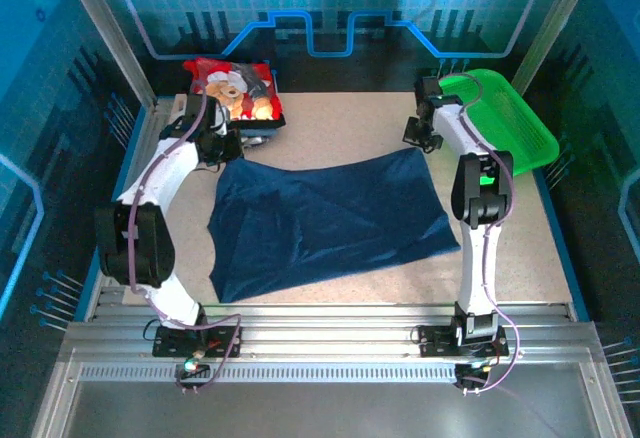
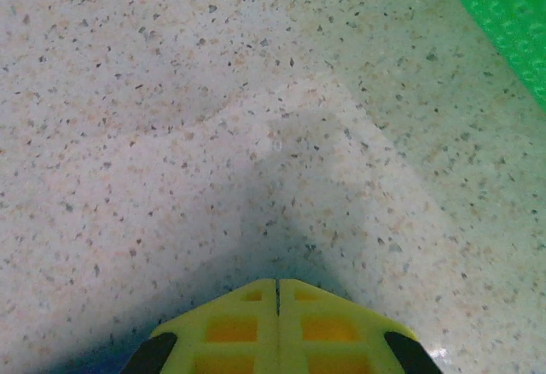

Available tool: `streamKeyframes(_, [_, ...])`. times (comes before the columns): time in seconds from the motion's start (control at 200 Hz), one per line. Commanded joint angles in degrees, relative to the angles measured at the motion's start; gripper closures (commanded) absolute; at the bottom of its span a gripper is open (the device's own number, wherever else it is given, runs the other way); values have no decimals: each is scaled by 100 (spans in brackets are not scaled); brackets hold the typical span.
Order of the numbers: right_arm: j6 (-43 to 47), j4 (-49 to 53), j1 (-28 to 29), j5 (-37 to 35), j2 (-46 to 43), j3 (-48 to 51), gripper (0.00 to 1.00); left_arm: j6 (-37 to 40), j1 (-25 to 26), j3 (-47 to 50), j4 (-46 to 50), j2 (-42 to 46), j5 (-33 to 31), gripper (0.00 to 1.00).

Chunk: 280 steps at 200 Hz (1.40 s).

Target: Fold and stack the t-shirts

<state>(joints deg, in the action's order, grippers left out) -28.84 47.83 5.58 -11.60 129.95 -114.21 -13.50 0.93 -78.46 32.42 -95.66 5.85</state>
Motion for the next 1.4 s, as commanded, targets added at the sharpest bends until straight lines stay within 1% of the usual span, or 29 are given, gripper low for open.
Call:
streamKeyframes(0.0, [190, -309, 34, -71, -442, 380, 100, 10, 30, 401, -242, 507, 56, 100])
streamKeyframes(0.11, [245, -424, 24, -84, -664, 699, 100, -104, 39, 857, -298, 903, 118, 100])
streamKeyframes(0.235, [282, -462, 22, -71, -892, 1011, 100, -253, 48, 1382, -294, 1460, 37, 100])
streamKeyframes(0.34, [261, -610, 24, -39, -1162, 1419, 100, -396, 39, 1763, -229, 1951, -38, 100])
streamKeyframes(0.465, [256, -754, 22, -31, -1486, 1898, 100, -633, 73, 2177, -194, 2503, 46, 100])
streamKeyframes(0.75, [219, -899, -3, -16, -2123, 2785, 100, -1177, 153, 2938, 300, 3760, -123, 100])
streamKeyframes(0.845, [256, -882, -32, -60, -2278, 3000, 100, -1380, 162, 3134, 540, 4017, -175, 100])
streamKeyframes(0.971, [209, -892, -164, -42, -2462, 3321, 100, -1671, 172, 3360, 894, 4382, -425, 100])
streamKeyframes(1.121, [183, -953, -277, -36, -2605, 3669, 100, -2188, 209, 3712, 1222, 4633, -567, 100])
streamKeyframes(1.221, [161, -941, -322, -72, -2620, 3810, 100, -2505, 423, 3921, 1369, 4715, -793, 100])
streamKeyframes(1.396, [151, -978, -348, -78, -2655, 4084, 100, -2931, 907, 4222, 1325, 4791, -1004, 100])
